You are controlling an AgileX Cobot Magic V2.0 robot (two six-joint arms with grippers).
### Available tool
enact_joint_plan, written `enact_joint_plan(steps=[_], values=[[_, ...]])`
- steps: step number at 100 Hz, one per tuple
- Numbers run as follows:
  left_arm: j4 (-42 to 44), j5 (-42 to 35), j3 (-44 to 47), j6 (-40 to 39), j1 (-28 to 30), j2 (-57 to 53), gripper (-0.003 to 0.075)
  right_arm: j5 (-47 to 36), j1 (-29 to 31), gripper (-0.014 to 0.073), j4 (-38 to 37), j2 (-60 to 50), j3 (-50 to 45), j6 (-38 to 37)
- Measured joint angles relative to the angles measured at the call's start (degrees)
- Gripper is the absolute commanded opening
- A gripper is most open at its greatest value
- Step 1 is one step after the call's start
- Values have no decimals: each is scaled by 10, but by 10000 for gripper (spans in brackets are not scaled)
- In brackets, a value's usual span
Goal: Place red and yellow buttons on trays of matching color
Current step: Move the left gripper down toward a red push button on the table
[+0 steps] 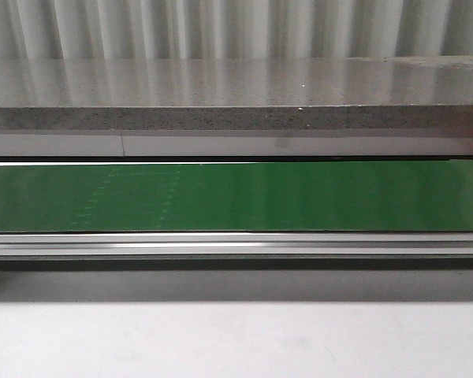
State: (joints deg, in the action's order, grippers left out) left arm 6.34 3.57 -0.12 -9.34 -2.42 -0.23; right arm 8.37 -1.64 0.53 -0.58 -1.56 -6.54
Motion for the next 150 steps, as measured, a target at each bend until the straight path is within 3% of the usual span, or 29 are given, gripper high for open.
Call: enact_joint_plan(steps=[61, 84, 115, 127, 150], values=[[0, -25, -8, 0, 0, 0, -20, 0, 0, -67, 0, 0, 0, 0], [-1, 107, -139, 0, 0, 63, -20, 0, 0, -67, 0, 0, 0, 0], [-5, 476, -377, 0, 0, 247, -20, 0, 0, -67, 0, 0, 0, 0], [-14, 523, -406, 0, 0, 292, -20, 0, 0, -67, 0, 0, 0, 0], [-23, 530, -409, 0, 0, 326, -20, 0, 0, -67, 0, 0, 0, 0]])
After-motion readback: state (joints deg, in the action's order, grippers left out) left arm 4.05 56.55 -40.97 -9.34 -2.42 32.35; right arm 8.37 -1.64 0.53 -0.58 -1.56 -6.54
